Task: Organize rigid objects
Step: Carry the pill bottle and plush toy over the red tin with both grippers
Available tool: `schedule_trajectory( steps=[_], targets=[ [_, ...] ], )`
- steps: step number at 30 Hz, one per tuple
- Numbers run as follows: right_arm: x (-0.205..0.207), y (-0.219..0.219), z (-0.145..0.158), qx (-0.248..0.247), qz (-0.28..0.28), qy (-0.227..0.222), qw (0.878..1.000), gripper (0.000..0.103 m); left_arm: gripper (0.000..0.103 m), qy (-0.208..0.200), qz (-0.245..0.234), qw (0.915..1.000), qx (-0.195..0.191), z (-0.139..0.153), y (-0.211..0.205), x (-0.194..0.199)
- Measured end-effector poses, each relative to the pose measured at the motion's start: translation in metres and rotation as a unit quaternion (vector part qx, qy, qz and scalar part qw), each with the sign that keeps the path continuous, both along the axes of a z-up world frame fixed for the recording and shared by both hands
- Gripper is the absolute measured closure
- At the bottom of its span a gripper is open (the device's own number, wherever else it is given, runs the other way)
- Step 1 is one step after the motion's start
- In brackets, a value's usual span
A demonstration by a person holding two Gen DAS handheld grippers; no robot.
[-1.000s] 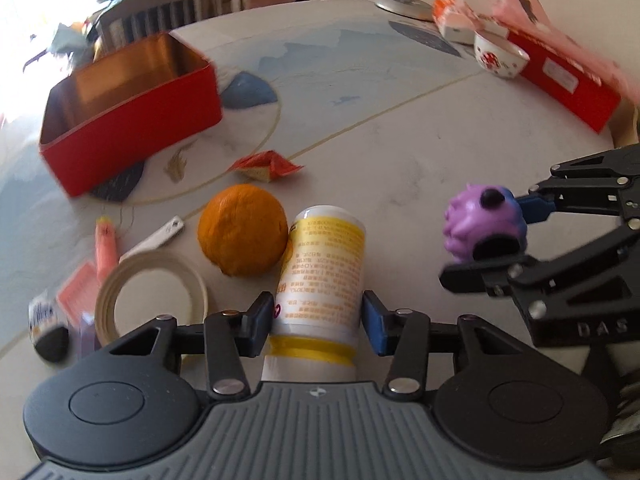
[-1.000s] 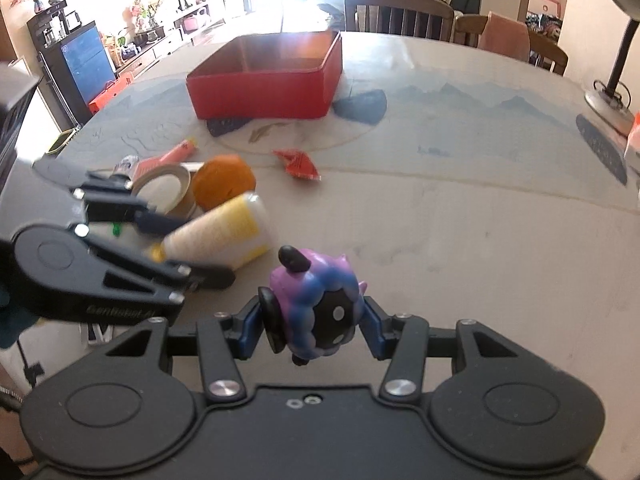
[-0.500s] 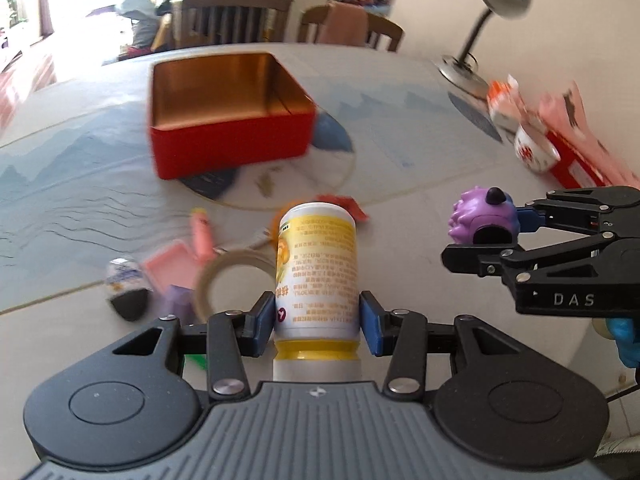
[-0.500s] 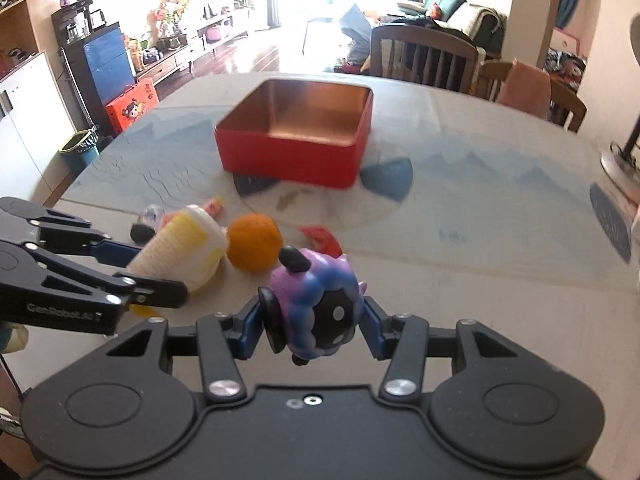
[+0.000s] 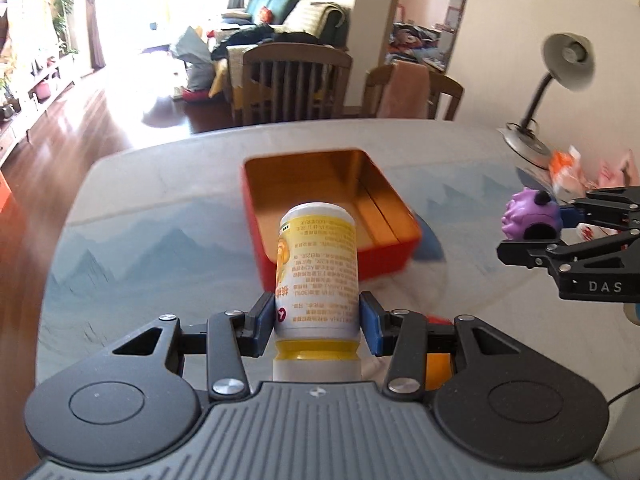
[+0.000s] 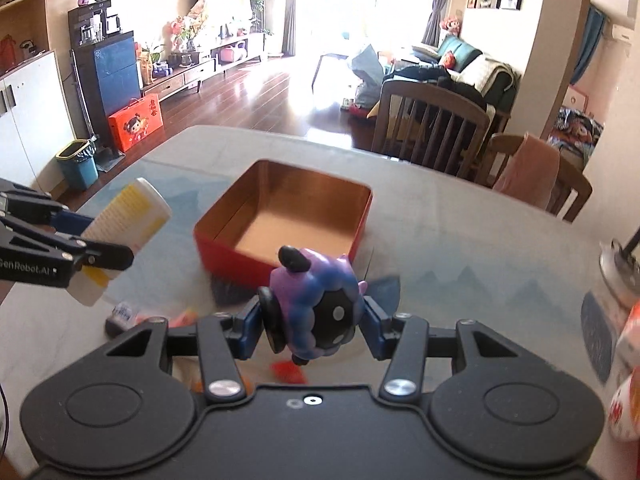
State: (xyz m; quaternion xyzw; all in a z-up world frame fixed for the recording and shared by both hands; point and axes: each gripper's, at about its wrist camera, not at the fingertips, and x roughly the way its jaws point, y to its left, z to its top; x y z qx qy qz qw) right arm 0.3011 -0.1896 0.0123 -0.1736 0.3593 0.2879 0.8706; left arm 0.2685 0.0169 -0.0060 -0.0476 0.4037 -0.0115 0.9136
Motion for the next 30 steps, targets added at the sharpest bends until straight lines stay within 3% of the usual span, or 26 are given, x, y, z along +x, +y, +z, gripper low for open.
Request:
schedule_trajectory(
  steps=[6, 17, 30],
  targets=[
    [0.039, 0.022, -0.010, -0.007, 0.012, -0.004, 1.000, 0.054, 0.059, 0.009, 0.008, 0.9999, 0.009, -0.004, 0.007, 0.051],
    [0.094, 0.061, -0.053, -0.031, 0.050, 0.021, 0.998, 0.054, 0.059, 0.030, 0.025, 0.9990, 0.020, -0.030, 0.007, 0.147],
    [0.109, 0.091, -0.091, -0.079, 0.108, 0.049, 0.990, 0.054, 0.059, 0.089, 0.006, 0.9952, 0.040, -0.078, -0.009, 0.201]
  ],
)
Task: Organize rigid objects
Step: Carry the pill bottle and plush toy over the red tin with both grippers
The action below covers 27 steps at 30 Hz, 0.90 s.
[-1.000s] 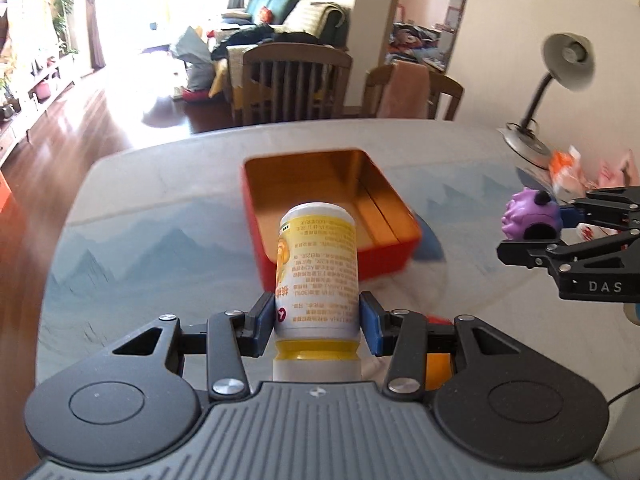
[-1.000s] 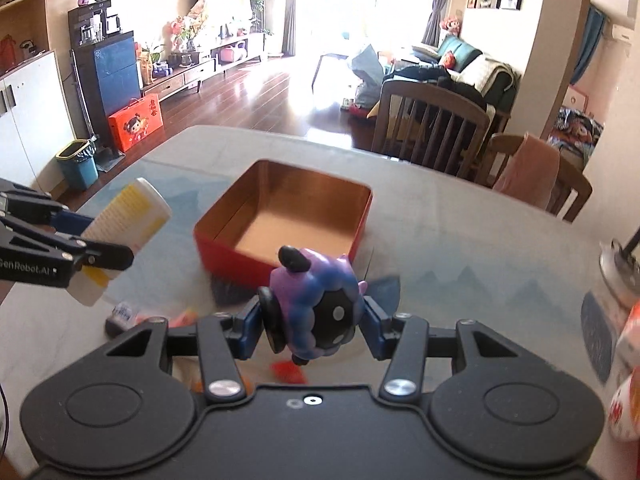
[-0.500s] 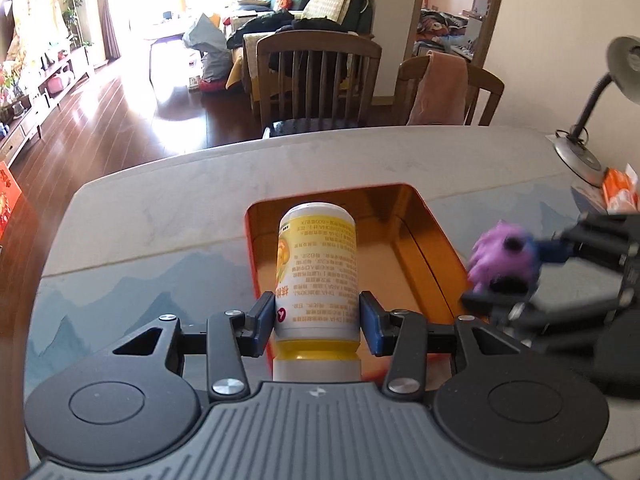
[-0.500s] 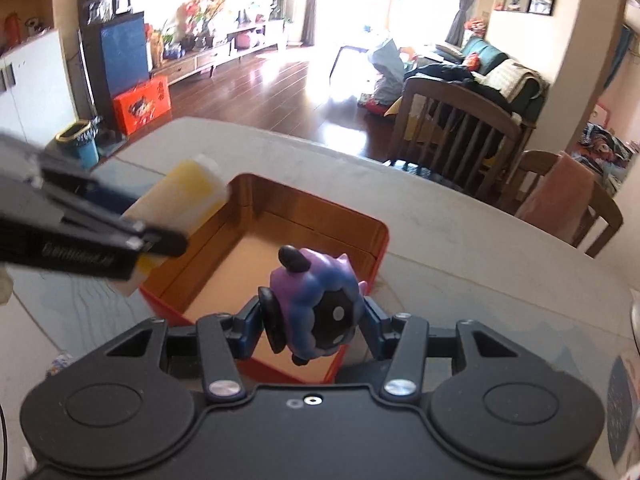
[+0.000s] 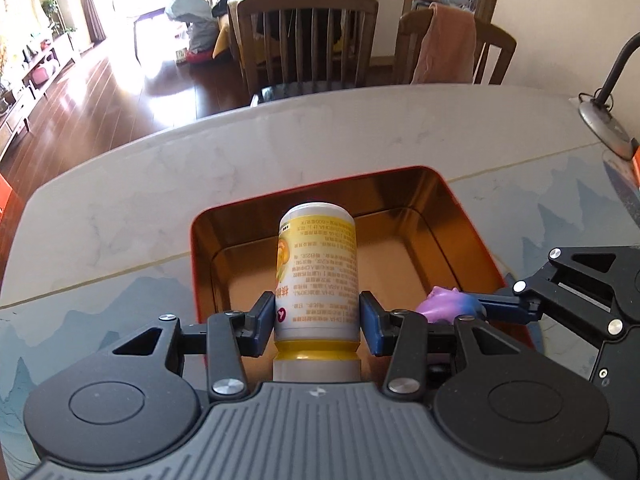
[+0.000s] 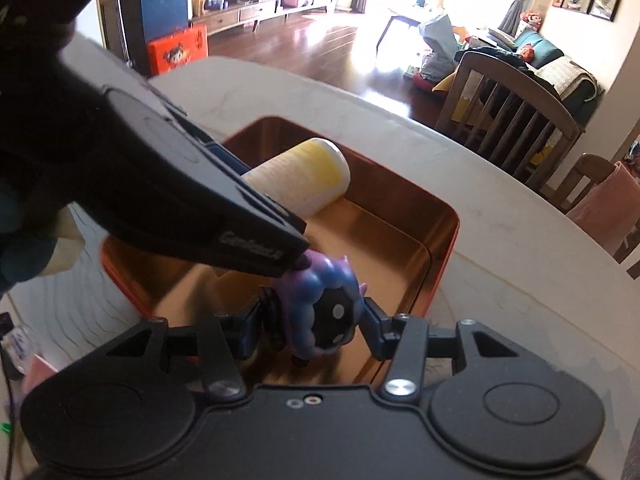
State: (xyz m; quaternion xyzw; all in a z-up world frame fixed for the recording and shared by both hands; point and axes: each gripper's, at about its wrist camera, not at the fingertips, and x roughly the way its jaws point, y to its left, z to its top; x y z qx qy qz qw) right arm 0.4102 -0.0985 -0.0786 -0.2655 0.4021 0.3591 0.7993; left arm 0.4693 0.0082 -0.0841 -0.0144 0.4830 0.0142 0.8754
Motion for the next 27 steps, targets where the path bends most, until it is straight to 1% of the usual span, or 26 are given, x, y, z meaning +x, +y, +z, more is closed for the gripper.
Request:
schedule_trajectory(
  steps=[2, 6, 9, 11, 13, 15, 19, 21, 22, 24, 27],
  targets=[
    [0.002, 0.002, -0.002, -0.003, 0.002, 0.009, 1.000, 0.054, 0.059, 0.008, 0.002, 1.0000, 0.001, -0.005, 0.001, 0.003],
    [0.001, 0.005, -0.007, -0.016, 0.012, 0.008, 1.000, 0.054, 0.059, 0.019, 0.002, 0.9998, 0.000, -0.010, 0.005, 0.013],
    [0.005, 0.006, -0.006, -0.011, 0.004, 0.025, 1.000, 0.054, 0.059, 0.031, -0.001, 0.9995, -0.004, -0.015, 0.005, 0.020],
    [0.005, 0.007, -0.005, -0.012, 0.008, 0.023, 1.000, 0.054, 0.059, 0.035, 0.002, 0.9993, -0.007, -0.017, 0.006, 0.021],
    [0.001, 0.008, -0.004, -0.013, 0.013, 0.020, 1.000, 0.052, 0.059, 0.039, 0.003, 0.9992, -0.013, -0.017, 0.008, 0.022],
    [0.000, 0.007, -0.003, -0.008, 0.016, 0.024, 1.000, 0.045, 0.059, 0.040, 0.005, 0.9990, -0.016, -0.017, 0.008, 0.021],
    [-0.006, 0.000, -0.001, -0.003, 0.025, 0.016, 1.000, 0.040, 0.059, 0.036, 0.013, 0.9992, -0.011, -0.015, 0.007, 0.018],
    [-0.009, -0.004, 0.001, 0.002, 0.023, 0.017, 1.000, 0.040, 0.057, 0.031, 0.019, 0.9993, -0.012, -0.012, 0.008, 0.016],
    [-0.010, -0.005, 0.003, 0.007, 0.021, 0.018, 1.000, 0.040, 0.053, 0.030, 0.020, 0.9993, -0.014, -0.011, 0.009, 0.016],
    [-0.003, -0.006, 0.007, 0.017, 0.018, 0.024, 0.999, 0.040, 0.048, 0.029, 0.022, 0.9992, -0.017, -0.008, 0.010, 0.013],
    [-0.001, -0.012, 0.015, 0.029, 0.013, 0.027, 0.999, 0.037, 0.047, 0.023, 0.026, 0.9992, -0.017, -0.003, 0.010, 0.009]
  ],
)
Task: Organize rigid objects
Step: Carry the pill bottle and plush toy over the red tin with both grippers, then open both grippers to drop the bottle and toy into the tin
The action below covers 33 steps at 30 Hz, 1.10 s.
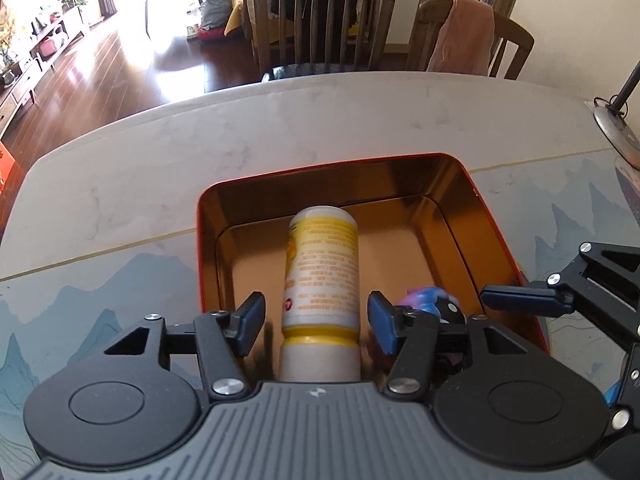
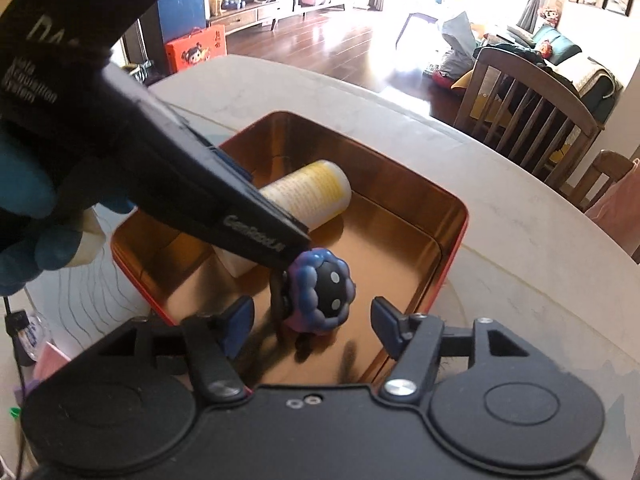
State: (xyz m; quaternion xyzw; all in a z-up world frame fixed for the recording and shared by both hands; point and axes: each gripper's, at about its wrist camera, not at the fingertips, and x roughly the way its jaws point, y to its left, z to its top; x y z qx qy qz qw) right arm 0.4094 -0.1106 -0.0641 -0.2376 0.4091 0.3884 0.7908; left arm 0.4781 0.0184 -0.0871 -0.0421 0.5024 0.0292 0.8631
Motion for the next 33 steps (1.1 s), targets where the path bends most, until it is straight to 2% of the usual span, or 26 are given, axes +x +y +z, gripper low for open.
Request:
schedule_trajectory(
  steps=[8, 16, 20, 23, 33],
  targets=[
    [-0.004, -0.015, 0.019, 0.024, -0.011, 0.001, 1.000, 0.033, 0.047, -0.024, 0.007, 0.9997, -0.001, 0.021, -0.001, -0.019],
    [-0.019, -0.032, 0.040, 0.041, -0.026, 0.001, 0.999, 0.026, 0.047, -0.054, 0.012, 0.9984, -0.005, 0.052, -0.006, -0.056],
    [-0.031, -0.039, 0.048, 0.048, -0.034, -0.001, 0.998, 0.022, 0.047, -0.070, 0.012, 0.9974, -0.002, 0.066, -0.008, -0.078],
    [-0.044, -0.045, 0.056, 0.055, -0.039, -0.006, 0.998, 0.019, 0.042, -0.085, 0.006, 0.9964, -0.002, 0.074, -0.009, -0.097],
    [-0.100, -0.070, 0.070, 0.071, -0.075, -0.006, 0.995, 0.012, 0.040, -0.117, -0.026, 0.9925, -0.023, 0.099, -0.006, -0.164]
  ],
)
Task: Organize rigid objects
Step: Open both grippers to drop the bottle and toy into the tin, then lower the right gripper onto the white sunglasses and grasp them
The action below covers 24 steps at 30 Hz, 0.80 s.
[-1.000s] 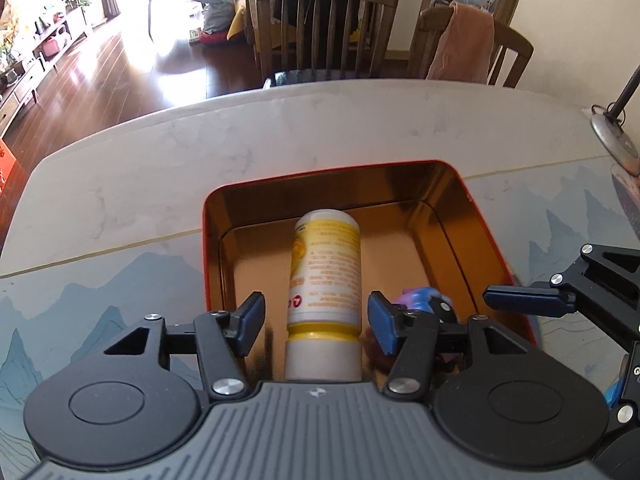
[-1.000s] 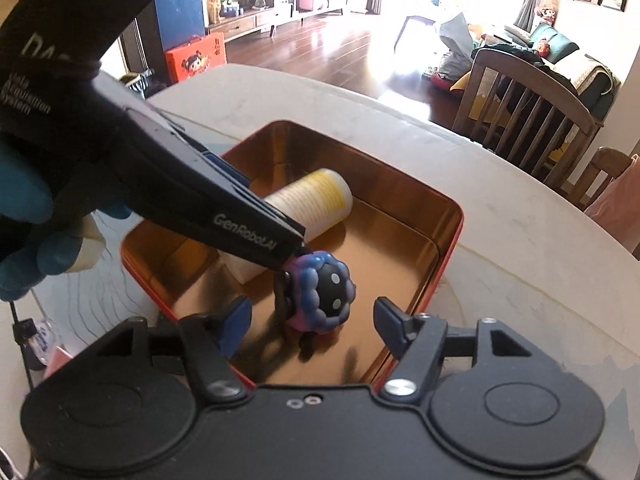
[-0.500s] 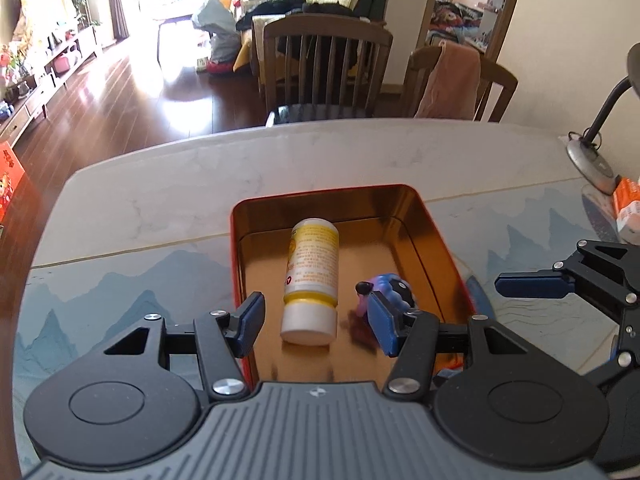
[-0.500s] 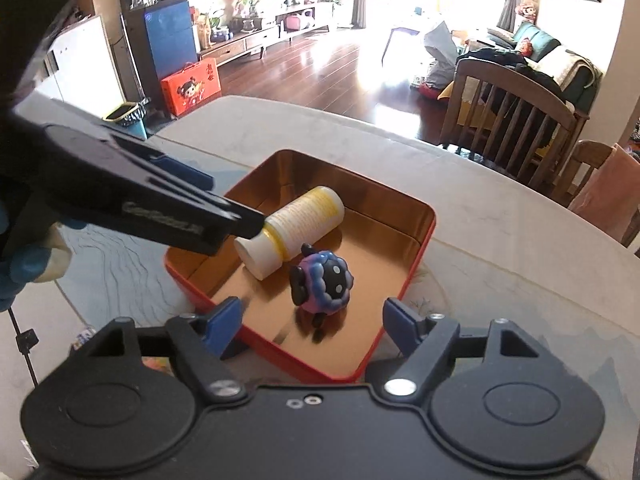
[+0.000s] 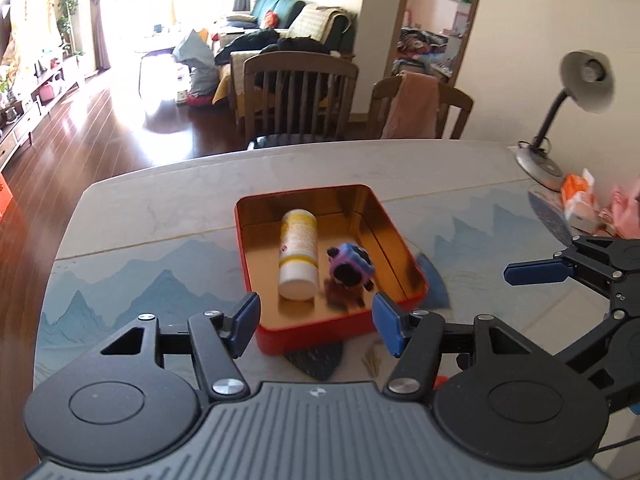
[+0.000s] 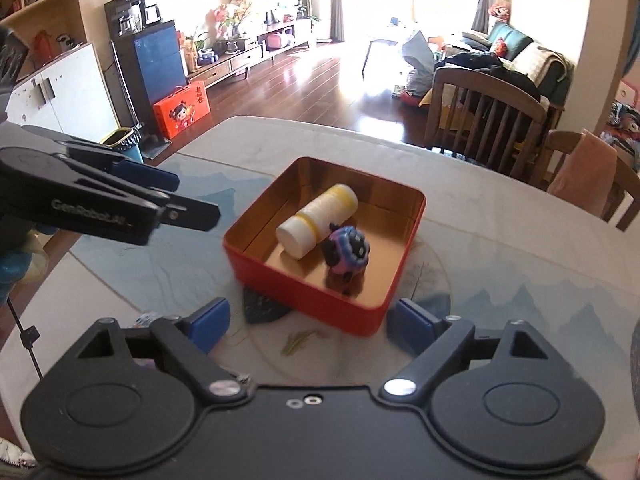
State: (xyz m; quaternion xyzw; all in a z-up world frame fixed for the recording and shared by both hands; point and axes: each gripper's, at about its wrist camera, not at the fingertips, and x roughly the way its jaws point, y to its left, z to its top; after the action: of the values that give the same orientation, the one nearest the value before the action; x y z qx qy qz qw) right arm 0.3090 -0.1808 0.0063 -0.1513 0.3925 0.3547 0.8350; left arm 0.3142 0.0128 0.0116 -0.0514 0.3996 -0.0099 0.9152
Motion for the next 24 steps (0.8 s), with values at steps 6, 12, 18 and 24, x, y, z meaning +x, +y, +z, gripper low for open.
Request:
schedule_trajectory(
  steps=[6, 12, 18, 24],
  targets=[
    [-0.036, -0.008, -0.003, 0.003, -0.025, 0.003, 1.000, 0.008, 0.037, -0.008, -0.020, 0.9998, -0.004, 0.000, -0.002, -0.041],
    [-0.073, -0.010, -0.011, 0.011, -0.044, 0.002, 0.999, 0.004, 0.026, -0.019, -0.023, 0.9995, 0.006, -0.005, -0.002, -0.081],
    [-0.107, -0.005, -0.025, 0.011, -0.052, 0.009, 0.999, 0.002, 0.023, -0.025, -0.006, 0.9996, 0.005, -0.013, 0.009, -0.110],
    [-0.134, 0.004, -0.045, 0.004, -0.064, 0.031, 0.997, 0.002, 0.021, -0.023, 0.019, 0.9995, 0.000, -0.025, 0.022, -0.132]
  ],
)
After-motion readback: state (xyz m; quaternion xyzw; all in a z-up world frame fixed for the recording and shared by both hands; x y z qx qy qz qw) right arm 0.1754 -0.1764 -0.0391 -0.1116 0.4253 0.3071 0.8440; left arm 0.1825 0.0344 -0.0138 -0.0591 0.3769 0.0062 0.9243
